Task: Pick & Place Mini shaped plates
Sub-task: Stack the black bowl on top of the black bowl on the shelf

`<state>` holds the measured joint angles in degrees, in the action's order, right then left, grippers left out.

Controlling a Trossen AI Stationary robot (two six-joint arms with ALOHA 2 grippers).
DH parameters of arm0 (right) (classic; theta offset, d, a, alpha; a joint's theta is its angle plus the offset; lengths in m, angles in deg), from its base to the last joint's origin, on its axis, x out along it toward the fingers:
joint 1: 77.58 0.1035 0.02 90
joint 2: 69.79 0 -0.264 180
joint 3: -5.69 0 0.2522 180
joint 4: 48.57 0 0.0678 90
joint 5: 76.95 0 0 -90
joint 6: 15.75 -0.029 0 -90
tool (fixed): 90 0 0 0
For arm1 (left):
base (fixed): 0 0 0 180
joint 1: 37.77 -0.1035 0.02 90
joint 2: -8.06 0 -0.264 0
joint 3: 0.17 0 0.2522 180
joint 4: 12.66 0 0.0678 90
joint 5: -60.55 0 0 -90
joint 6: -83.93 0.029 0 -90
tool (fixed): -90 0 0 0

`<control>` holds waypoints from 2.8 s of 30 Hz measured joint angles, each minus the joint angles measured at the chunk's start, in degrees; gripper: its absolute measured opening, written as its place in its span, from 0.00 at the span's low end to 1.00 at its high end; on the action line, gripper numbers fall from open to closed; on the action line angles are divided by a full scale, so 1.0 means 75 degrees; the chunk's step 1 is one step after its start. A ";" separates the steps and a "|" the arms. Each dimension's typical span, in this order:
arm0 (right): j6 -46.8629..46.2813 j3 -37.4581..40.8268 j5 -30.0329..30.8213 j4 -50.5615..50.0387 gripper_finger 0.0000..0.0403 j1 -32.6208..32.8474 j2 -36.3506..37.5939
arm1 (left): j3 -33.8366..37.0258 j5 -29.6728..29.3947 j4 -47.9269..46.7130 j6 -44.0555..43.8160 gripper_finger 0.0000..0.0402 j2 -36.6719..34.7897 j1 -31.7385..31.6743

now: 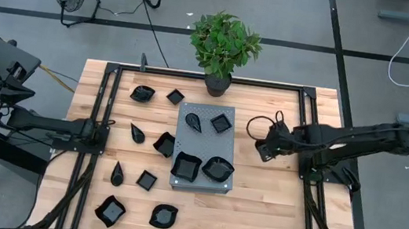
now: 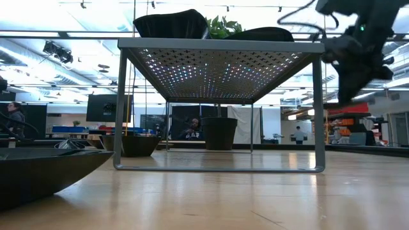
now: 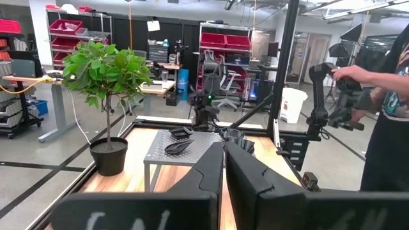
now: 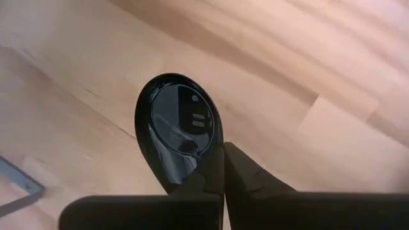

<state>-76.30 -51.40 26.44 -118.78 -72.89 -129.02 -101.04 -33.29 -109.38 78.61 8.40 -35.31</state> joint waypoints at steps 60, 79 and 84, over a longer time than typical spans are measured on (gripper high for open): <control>-0.0492 -0.4343 -0.2428 0.5171 0.00 -0.1645 -0.4550 | 0.0000 0.0000 0.0000 0.0000 0.06 0.0000 0.0000; -0.0791 -0.4086 -0.2261 0.5273 0.00 -0.1896 -0.4600 | 0.0002 0.0000 0.0000 0.0004 0.06 0.0001 0.0002; -0.0839 -0.4412 -0.2250 0.5309 0.00 -0.1781 -0.4600 | 0.0000 0.0000 0.0000 0.0003 0.06 0.0000 0.0000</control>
<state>-82.60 -84.50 9.56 -78.96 -86.25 -163.53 -101.04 -33.29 -109.38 78.63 8.40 -35.31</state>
